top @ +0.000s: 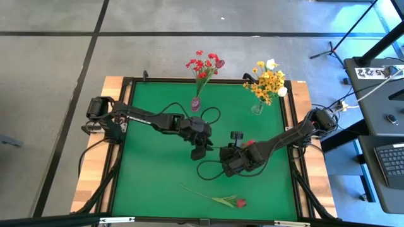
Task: Sort flowers into vase by color
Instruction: Put the red flowers into the pink transparent vase
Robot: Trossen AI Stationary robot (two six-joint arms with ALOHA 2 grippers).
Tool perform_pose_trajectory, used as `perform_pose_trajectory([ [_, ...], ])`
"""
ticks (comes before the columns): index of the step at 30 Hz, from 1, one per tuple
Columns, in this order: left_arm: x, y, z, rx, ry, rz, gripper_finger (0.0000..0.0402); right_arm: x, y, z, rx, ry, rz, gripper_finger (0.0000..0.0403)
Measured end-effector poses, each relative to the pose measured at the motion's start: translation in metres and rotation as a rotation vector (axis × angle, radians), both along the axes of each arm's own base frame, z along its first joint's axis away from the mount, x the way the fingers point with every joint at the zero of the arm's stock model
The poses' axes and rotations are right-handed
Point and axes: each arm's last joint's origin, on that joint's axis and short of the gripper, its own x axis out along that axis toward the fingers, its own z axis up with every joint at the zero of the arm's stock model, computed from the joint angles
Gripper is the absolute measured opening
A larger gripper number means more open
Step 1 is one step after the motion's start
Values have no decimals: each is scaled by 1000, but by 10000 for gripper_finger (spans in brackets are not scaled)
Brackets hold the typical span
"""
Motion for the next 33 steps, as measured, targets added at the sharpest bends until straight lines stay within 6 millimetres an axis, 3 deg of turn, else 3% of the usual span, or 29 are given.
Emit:
perform_pose_trajectory([
  [27, -1, -1, -1, -6, 20, 11, 121, 0, 1, 0, 19, 7, 4, 21],
  [33, -1, -12, -1, -26, 14, -12, 121, 0, 1, 0, 33, 13, 7, 21],
])
